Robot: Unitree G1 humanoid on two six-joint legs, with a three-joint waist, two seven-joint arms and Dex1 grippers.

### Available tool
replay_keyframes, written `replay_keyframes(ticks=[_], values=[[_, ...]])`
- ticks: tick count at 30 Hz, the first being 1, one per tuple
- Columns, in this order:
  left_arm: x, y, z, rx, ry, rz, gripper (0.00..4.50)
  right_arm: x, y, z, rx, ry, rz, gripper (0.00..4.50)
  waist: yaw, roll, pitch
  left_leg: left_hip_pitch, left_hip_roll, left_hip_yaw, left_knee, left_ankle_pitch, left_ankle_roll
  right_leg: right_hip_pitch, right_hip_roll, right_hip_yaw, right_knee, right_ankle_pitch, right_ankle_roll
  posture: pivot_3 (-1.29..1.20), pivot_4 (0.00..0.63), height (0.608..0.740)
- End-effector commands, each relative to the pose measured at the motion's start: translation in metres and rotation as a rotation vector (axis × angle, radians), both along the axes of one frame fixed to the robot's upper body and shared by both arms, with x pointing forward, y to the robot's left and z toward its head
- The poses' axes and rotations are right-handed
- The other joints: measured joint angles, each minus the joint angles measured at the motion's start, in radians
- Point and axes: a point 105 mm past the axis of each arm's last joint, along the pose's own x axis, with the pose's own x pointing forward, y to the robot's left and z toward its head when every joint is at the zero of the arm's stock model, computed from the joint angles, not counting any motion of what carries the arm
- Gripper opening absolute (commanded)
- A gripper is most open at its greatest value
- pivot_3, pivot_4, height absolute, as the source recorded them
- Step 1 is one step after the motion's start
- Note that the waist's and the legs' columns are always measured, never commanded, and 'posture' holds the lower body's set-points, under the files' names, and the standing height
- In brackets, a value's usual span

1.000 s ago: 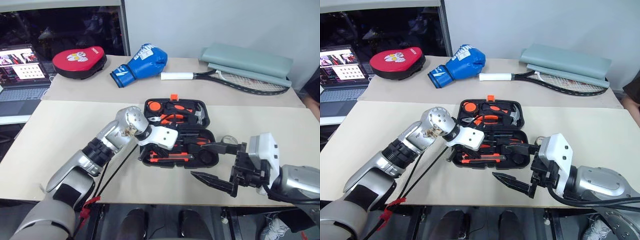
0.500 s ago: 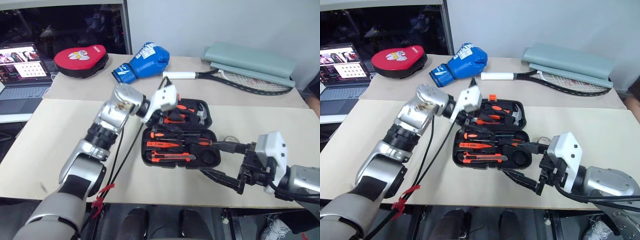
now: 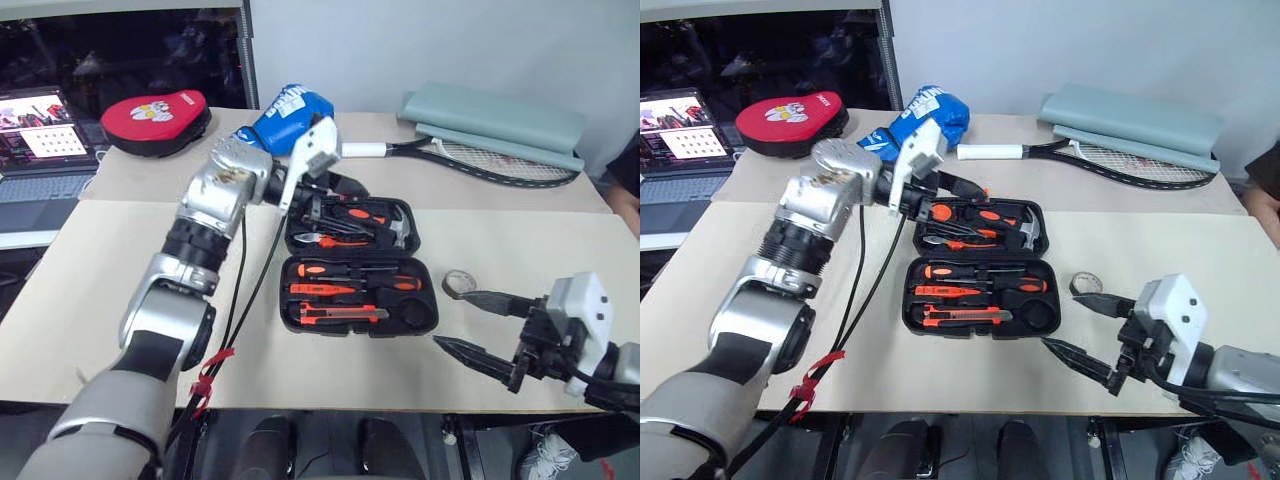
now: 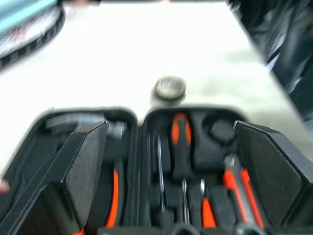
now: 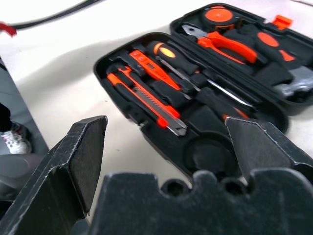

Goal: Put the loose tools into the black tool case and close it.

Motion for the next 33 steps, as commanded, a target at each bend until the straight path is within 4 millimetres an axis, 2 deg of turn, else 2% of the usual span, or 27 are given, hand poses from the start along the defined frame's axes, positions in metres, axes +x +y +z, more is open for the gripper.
replay_keyframes(ticks=[1,4,7,10,12,13,16,23,28,33], values=[[-0.018,0.034,0.03,-0.025,-0.081,-0.076,4.45,-0.005,-0.034,0.02,-0.088,-0.036,-0.045,4.5,-0.006,0.001,0.0,0.0,0.0,0.0,0.0,0.0,0.0,-0.001,0.0,0.0,0.0,0.0,-0.001,0.0,0.15,0.737],[-0.034,0.061,0.035,0.007,-0.098,-0.079,4.45,-0.014,-0.067,0.025,-0.146,0.001,-0.1,4.5,-0.016,0.001,0.0,0.0,0.001,0.001,-0.004,0.0,0.0,-0.004,0.0,0.002,0.002,-0.001,-0.002,0.0,0.15,0.737],[-0.051,0.089,0.035,0.046,-0.027,-0.036,4.45,-0.028,-0.096,0.033,-0.157,0.047,-0.151,4.5,-0.01,0.001,0.0,0.0,0.001,0.001,-0.007,0.0,0.0,-0.004,0.0,0.002,0.001,-0.002,-0.003,0.0,0.15,0.737],[-0.065,0.101,0.036,0.063,-0.008,-0.02,4.45,-0.033,-0.111,0.038,-0.173,0.066,-0.17,4.5,-0.002,0.001,0.001,0.001,0.0,0.001,-0.007,0.0,0.0,-0.003,-0.001,0.002,0.0,-0.002,-0.002,0.0,0.15,0.737],[-0.074,0.105,0.032,0.086,-0.011,-0.021,4.45,-0.029,-0.115,0.039,-0.177,0.069,-0.168,4.5,0.003,0.001,0.001,0.003,0.001,0.001,-0.006,0.0,0.0,0.001,-0.001,0.001,-0.001,-0.002,-0.001,0.0,0.15,0.737],[-0.078,0.106,0.029,0.101,-0.016,-0.024,4.45,-0.025,-0.116,0.039,-0.18,0.069,-0.158,4.5,0.003,0.001,0.001,0.004,0.001,0.001,-0.006,0.0,-0.001,0.002,-0.001,0.001,-0.002,-0.002,-0.001,0.0,0.15,0.737],[-0.087,0.102,0.019,0.131,-0.052,-0.036,4.45,0.006,-0.104,0.033,-0.196,0.064,-0.076,4.5,-0.005,0.0,0.001,0.006,0.002,0.001,-0.006,0.001,-0.002,0.004,-0.001,0.001,-0.005,-0.003,0.0,0.0,0.15,0.737],[-0.088,0.091,0.012,0.119,-0.072,-0.028,4.45,0.063,-0.076,0.006,-0.262,0.081,0.073,4.5,-0.016,0.001,0.003,0.007,0.004,0.002,-0.008,0.003,-0.005,0.003,0.002,0.001,-0.005,0.0,-0.004,0.0,0.15,0.737],[-0.081,0.09,0.01,0.106,-0.088,0.004,4.45,0.088,-0.068,-0.016,-0.358,0.119,0.123,4.5,-0.015,0.001,0.004,0.003,0.002,0.002,-0.009,0.002,-0.005,-0.001,0.002,0.001,-0.004,-0.001,-0.003,0.0,0.15,0.737],[-0.076,0.089,0.014,0.089,-0.091,0.013,4.45,0.104,-0.059,-0.027,-0.372,0.133,0.169,4.5,-0.016,0.001,0.004,-0.005,-0.001,0.003,-0.008,0.002,-0.005,-0.013,-0.001,0.002,0.002,-0.001,-0.003,0.0,0.15,0.737]])
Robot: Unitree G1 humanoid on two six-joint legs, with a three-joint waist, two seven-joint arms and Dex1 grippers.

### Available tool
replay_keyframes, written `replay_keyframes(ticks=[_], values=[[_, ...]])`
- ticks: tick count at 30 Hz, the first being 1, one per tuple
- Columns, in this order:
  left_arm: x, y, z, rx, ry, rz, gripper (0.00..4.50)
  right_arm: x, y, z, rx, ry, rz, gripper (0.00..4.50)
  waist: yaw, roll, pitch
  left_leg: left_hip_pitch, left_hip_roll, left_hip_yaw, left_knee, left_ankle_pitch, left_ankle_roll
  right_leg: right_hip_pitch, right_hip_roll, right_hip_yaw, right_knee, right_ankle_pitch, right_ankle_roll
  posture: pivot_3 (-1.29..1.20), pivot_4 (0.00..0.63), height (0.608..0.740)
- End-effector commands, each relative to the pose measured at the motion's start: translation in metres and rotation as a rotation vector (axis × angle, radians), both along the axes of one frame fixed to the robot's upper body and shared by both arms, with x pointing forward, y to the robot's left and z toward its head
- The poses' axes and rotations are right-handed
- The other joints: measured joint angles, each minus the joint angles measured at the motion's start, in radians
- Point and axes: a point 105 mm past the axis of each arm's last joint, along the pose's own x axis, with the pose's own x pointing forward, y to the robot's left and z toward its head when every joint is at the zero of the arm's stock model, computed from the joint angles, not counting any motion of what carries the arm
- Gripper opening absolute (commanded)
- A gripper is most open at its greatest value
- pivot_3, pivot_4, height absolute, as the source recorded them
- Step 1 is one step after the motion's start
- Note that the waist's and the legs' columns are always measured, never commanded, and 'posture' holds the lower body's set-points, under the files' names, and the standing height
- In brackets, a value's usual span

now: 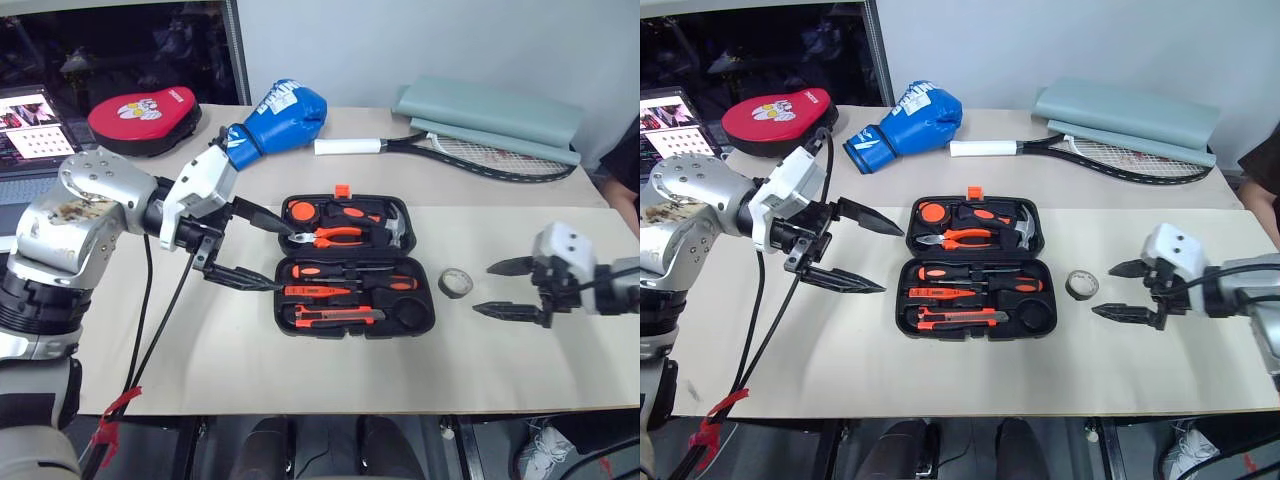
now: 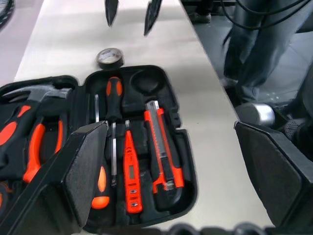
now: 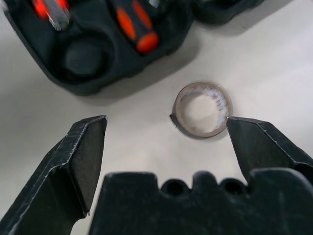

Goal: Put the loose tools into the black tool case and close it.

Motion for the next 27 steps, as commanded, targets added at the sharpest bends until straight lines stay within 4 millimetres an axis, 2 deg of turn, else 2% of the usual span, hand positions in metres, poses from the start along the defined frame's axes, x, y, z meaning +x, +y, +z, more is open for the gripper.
replay_keyframes(ticks=[1,4,7,12,18,22,27], values=[[0.003,-0.001,0.016,-0.034,-0.055,0.005,4.45,0.009,0.005,0.001,-0.023,-0.021,0.046,4.5,0.0,0.0,0.0,0.0,0.0,0.0,0.0,0.0,0.0,0.0,0.0,0.0,0.0,0.0,0.0,0.0,0.15,0.737],[0.004,-0.003,0.017,-0.038,-0.057,0.003,4.45,0.013,0.012,-0.005,-0.022,-0.008,0.073,4.5,-0.002,0.0,0.0,-0.001,0.0,0.0,0.0,0.0,0.0,-0.001,0.0,0.0,0.0,0.0,0.0,0.0,0.15,0.737],[0.004,-0.004,0.014,-0.027,-0.061,-0.012,4.5,0.016,0.013,-0.017,-0.04,0.016,0.085,3.81,-0.003,0.0,0.0,0.0,0.0,0.0,0.0,0.0,0.0,0.0,0.0,0.0,0.0,0.0,0.0,0.0,0.15,0.737],[0.002,-0.008,0.017,-0.037,-0.054,-0.034,4.5,0.025,0.009,-0.029,-0.061,0.018,0.066,2.09,-0.003,0.0,0.0,0.0,0.0,0.0,0.0,0.0,-0.001,0.0,0.0,0.0,0.001,0.0,0.0,0.0,0.15,0.737],[-0.005,-0.011,0.018,-0.036,-0.05,-0.075,4.5,0.025,0.009,-0.019,-0.04,-0.009,0.088,0.14,-0.004,0.0,0.0,0.0,0.0,0.0,0.0,0.001,-0.001,-0.001,0.001,0.0,0.002,0.0,0.0,0.0,0.15,0.737],[-0.007,-0.014,0.016,-0.034,-0.046,-0.093,4.5,0.015,0.015,-0.007,-0.045,-0.022,0.157,0.05,-0.003,0.0,0.0,0.0,0.0,0.0,0.001,0.001,-0.001,-0.001,0.001,0.0,0.002,0.0,0.0,0.0,0.15,0.737],[-0.007,-0.019,0.014,-0.036,-0.048,-0.117,4.5,0.002,0.032,0.004,-0.071,-0.044,0.249,0.05,-0.003,0.0,0.0,0.0,0.0,0.0,0.001,0.001,-0.001,0.0,0.001,0.0,0.002,0.0,0.0,0.0,0.15,0.737]])
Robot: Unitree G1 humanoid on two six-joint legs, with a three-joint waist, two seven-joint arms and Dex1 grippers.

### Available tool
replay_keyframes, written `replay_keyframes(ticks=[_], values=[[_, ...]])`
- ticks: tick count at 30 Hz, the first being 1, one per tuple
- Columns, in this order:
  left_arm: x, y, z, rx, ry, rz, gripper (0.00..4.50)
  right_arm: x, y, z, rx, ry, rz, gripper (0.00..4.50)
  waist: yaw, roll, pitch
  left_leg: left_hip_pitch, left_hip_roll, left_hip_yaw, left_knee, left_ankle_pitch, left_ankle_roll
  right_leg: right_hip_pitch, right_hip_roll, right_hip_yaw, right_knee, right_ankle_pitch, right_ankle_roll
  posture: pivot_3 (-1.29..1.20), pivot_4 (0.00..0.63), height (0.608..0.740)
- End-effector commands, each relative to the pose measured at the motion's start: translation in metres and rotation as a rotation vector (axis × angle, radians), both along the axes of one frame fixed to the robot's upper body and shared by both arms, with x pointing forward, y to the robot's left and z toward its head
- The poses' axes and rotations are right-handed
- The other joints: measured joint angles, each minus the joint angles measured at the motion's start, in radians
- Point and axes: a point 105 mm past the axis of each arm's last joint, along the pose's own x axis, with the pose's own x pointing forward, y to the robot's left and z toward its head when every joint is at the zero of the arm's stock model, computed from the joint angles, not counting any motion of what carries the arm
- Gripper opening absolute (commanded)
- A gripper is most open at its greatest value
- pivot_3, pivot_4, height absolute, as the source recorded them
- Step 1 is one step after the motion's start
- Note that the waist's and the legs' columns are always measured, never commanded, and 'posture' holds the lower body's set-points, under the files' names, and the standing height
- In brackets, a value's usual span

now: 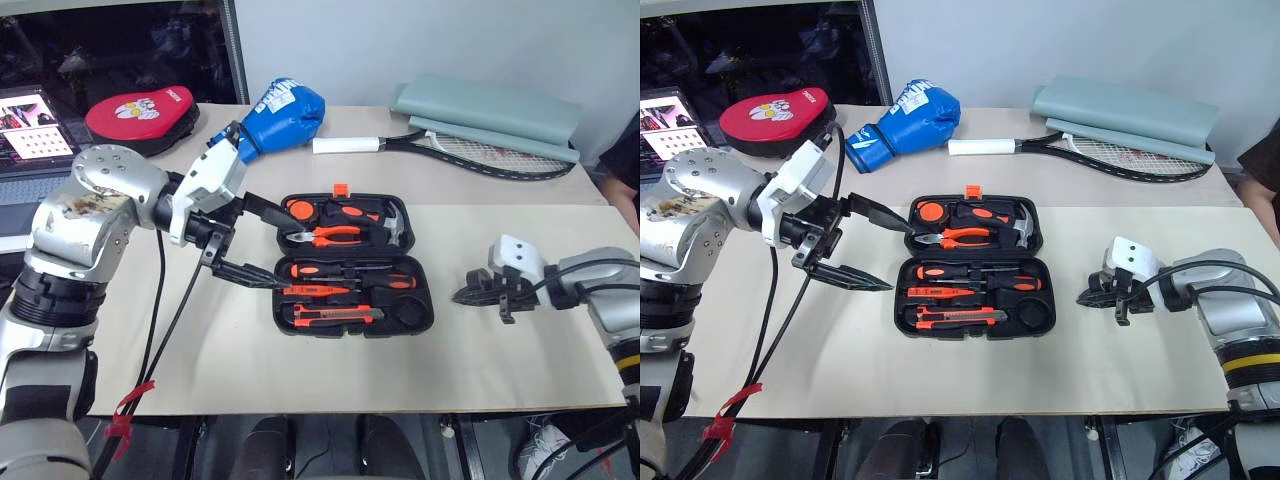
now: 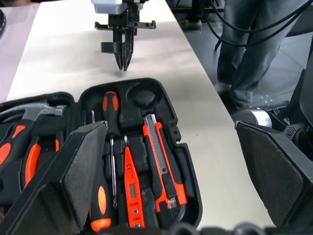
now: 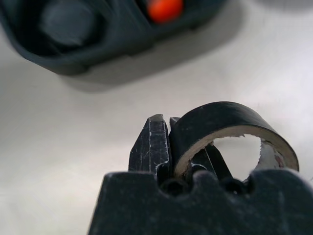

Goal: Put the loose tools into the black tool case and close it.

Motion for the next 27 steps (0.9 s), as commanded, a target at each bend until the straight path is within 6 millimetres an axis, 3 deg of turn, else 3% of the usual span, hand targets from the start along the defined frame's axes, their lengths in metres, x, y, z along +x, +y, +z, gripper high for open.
replay_keyframes(ticks=[1,6,7,11,15,19,27], values=[[-0.003,-0.006,0.01,-0.008,-0.047,-0.04,4.5,-0.006,0.007,0.014,-0.021,-0.044,0.042,0.05,0.0,0.0,0.0,0.0,0.0,0.0,0.0,0.0,0.0,0.0,0.0,0.0,0.0,0.0,0.0,0.0,0.15,0.737],[-0.002,-0.008,0.01,-0.01,-0.048,-0.047,4.5,-0.006,-0.009,0.002,-0.052,-0.001,-0.043,0.05,0.0,0.0,0.0,0.0,0.0,0.0,0.001,0.0,0.0,0.0,0.0,0.0,0.0,0.0,0.0,0.0,0.15,0.737],[-0.002,-0.008,0.01,-0.009,-0.049,-0.048,4.5,-0.006,-0.012,-0.001,-0.057,0.011,-0.063,0.8,0.0,0.0,0.0,0.0,0.0,0.0,0.001,0.0,0.0,0.0,0.0,0.0,0.0,0.0,0.0,0.0,0.15,0.737],[-0.002,-0.008,0.011,-0.01,-0.051,-0.049,4.5,-0.006,-0.021,-0.006,-0.078,0.009,-0.09,1.98,0.0,0.0,0.0,0.0,0.0,0.0,0.001,0.0,0.0,0.0,0.0,0.0,0.001,0.0,0.0,0.0,0.15,0.737],[-0.002,-0.007,0.011,-0.01,-0.054,-0.05,4.5,-0.014,-0.019,0.006,-0.056,-0.01,-0.069,3.36,0.0,0.0,0.0,0.0,0.0,0.0,0.001,0.0,0.0,0.0,0.0,0.0,0.001,0.0,0.0,0.0,0.15,0.737],[-0.002,-0.007,0.011,-0.008,-0.057,-0.052,4.5,-0.015,-0.021,0.016,-0.01,-0.03,-0.098,3.36,-0.001,0.0,0.0,0.0,0.0,0.0,0.001,0.0,0.0,0.0,0.0,0.001,0.001,0.0,0.0,0.0,0.15,0.737],[-0.003,-0.008,0.01,-0.006,-0.06,-0.062,4.5,-0.011,-0.023,0.013,-0.012,-0.079,-0.146,3.36,0.0,0.0,0.0,0.001,0.0,0.001,0.001,0.0,0.0,0.001,0.0,0.001,0.002,0.0,0.0,0.0,0.15,0.737]])
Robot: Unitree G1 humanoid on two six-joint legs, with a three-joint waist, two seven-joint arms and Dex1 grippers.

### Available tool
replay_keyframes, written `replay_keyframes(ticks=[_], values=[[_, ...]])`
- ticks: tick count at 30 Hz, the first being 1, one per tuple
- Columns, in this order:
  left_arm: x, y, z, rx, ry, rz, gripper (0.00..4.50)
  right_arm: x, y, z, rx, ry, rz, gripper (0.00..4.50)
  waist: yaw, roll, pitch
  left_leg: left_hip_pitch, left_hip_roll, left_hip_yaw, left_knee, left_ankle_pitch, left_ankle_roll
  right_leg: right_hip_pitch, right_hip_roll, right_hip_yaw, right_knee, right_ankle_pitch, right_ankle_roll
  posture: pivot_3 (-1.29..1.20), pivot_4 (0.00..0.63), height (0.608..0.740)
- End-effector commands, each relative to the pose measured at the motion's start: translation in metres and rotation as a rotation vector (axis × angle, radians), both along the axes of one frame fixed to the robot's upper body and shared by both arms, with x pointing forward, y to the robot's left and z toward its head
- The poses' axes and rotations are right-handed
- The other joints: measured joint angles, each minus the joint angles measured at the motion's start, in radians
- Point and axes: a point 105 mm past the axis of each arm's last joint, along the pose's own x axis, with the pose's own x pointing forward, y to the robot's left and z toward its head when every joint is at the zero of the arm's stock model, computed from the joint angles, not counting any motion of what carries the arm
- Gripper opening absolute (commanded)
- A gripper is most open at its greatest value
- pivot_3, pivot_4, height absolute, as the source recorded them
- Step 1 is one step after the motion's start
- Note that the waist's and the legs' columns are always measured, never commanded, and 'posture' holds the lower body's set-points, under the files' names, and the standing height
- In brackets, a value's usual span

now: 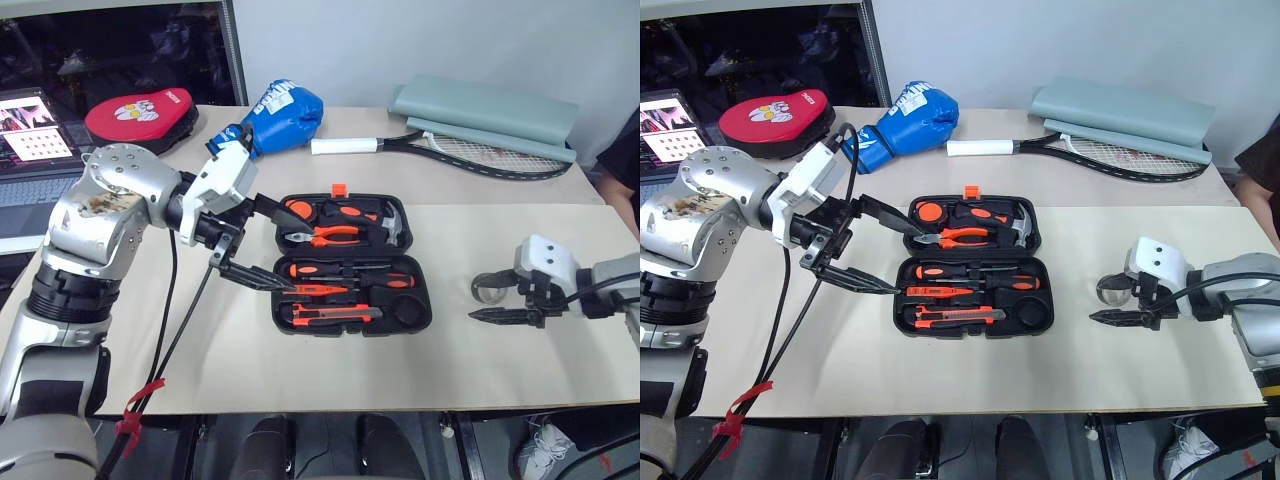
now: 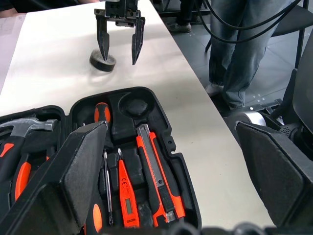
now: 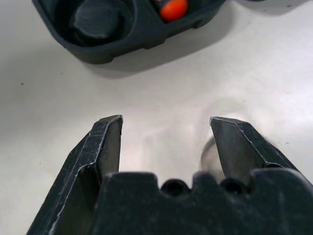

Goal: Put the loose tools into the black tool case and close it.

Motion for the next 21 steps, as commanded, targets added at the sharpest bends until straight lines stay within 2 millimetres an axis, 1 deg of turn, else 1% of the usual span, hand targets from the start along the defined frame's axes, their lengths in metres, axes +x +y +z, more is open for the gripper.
replay_keyframes(ticks=[1,6,9,11,17,21], values=[[-0.003,-0.002,0.01,-0.008,-0.055,-0.02,4.5,0.002,-0.003,0.012,-0.014,-0.055,-0.01,3.36,0.0,0.0,0.0,0.0,0.0,0.0,0.0,0.0,0.0,0.0,0.0,0.0,0.0,0.0,0.0,0.0,0.15,0.737],[-0.002,-0.001,0.01,-0.006,-0.057,-0.021,4.5,0.003,-0.014,0.015,-0.055,-0.06,-0.061,3.36,0.0,0.0,0.0,0.0,0.0,0.0,0.0,0.0,0.0,0.0,0.0,0.0,0.0,0.0,0.0,0.0,0.15,0.737],[-0.003,0.0,0.009,-0.001,-0.054,-0.023,4.5,-0.009,-0.032,0.017,-0.078,-0.022,-0.108,3.36,0.003,0.0,0.0,0.0,0.0,0.0,0.0,0.0,0.0,0.0,0.0,0.0,0.0,0.0,0.0,0.0,0.15,0.737],[-0.005,-0.001,0.009,0.0,-0.05,-0.025,4.5,-0.012,-0.04,0.016,-0.088,-0.014,-0.133,3.36,0.006,0.0,0.0,0.0,0.0,0.0,0.0,0.0,0.0,0.0,0.0,0.0,0.0,0.0,0.0,0.0,0.15,0.737],[-0.005,0.0,0.009,0.0,-0.045,-0.02,4.5,-0.021,-0.058,0.014,-0.08,0.021,-0.209,3.36,0.0,0.0,0.0,0.001,0.0,0.0,0.0,0.0,0.0,0.001,0.0,0.0,0.0,0.0,0.0,0.0,0.15,0.737],[-0.006,0.001,0.008,0.001,-0.042,-0.012,4.5,-0.021,-0.067,0.016,-0.066,0.026,-0.258,3.36,-0.003,0.0,0.0,0.001,0.0,0.001,0.0,0.0,0.0,0.001,0.0,0.001,0.001,0.0,0.0,0.0,0.15,0.737]])
